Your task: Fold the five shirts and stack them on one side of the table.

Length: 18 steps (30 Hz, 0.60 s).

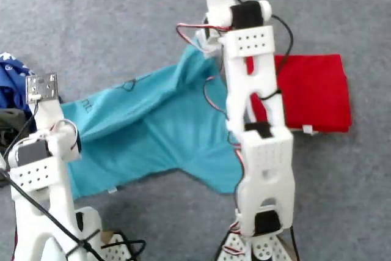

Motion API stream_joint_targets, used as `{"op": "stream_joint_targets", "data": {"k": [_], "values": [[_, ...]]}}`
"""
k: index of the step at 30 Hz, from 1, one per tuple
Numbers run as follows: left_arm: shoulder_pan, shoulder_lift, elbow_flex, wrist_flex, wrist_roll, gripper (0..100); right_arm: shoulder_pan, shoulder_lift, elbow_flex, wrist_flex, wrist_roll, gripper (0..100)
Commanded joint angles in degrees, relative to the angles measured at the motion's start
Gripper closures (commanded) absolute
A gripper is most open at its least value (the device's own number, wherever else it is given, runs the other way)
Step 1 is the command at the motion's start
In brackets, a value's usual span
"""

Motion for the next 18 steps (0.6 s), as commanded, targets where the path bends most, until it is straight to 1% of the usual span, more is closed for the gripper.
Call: {"op": "stream_joint_targets", "data": {"k": [1, 6, 9, 12, 14, 18], "values": [[0.04, -3.16, -0.13, 2.99, -0.44, 97, -0.53, -8.57, 11.47, -0.62, 1.49, 98.5], [0.13, -5.98, 0.84, 7.47, -0.53, 97, 2.2, -14.37, 24.48, -2.9, 4.57, 98.5], [0.04, -7.74, 3.03, 8.09, -0.53, 97, 3.96, -18.24, 32.48, -5.1, 7.12, 98.5], [-1.98, -9.49, 3.38, 8.26, -0.62, 97, 4.66, -23.43, 40.66, -7.47, 9.14, 98.5], [-3.38, -9.85, 4.0, 8.44, -2.73, 97, 4.57, -27.38, 46.99, -9.67, 10.55, 98.5], [-4.18, -9.76, 6.11, 8.88, -9.58, 97, 4.66, -35.82, 60.79, -16.18, 12.22, 98.5]]}}
